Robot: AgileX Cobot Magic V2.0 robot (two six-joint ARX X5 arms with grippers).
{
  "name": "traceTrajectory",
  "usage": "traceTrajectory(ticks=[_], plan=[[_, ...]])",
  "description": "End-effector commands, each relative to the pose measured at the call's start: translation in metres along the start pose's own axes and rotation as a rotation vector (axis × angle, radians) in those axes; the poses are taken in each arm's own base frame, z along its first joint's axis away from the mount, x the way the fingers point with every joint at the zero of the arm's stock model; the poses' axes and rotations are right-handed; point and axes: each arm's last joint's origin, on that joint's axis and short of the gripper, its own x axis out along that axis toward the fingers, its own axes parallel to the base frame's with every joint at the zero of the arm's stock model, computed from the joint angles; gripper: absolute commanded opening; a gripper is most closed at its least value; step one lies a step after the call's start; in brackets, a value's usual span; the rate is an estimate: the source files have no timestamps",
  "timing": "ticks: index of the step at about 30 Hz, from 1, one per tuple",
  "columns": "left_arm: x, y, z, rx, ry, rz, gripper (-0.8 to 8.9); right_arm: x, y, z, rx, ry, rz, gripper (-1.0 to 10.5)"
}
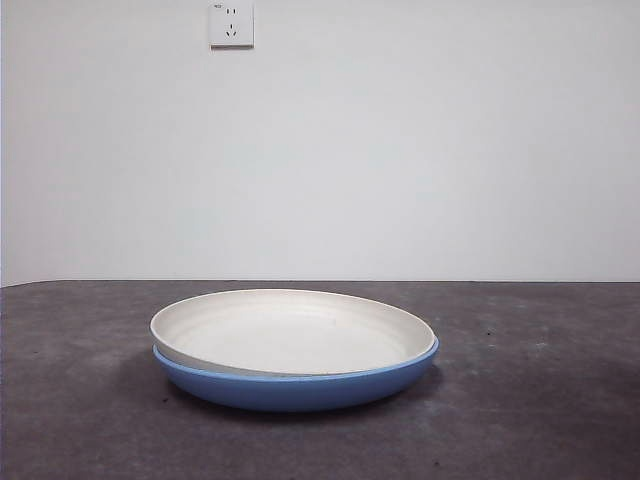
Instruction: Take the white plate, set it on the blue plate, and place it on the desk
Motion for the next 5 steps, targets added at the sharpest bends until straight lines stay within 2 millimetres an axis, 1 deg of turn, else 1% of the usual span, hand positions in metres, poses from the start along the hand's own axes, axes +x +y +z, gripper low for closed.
traceTrajectory(ticks=[1, 5], plan=[[0.0019, 0.0015, -0.0072, 0.008, 0.024, 0.012, 0.19, 0.0008, 0.0004, -0.0022, 0.017, 0.001, 0.003, 0.2], [0.0019, 0.0015, -0.0072, 0.007, 0.024, 0.012, 0.19, 0.0008, 0.0003, -0.0021, 0.017, -0.001, 0.003, 0.2]])
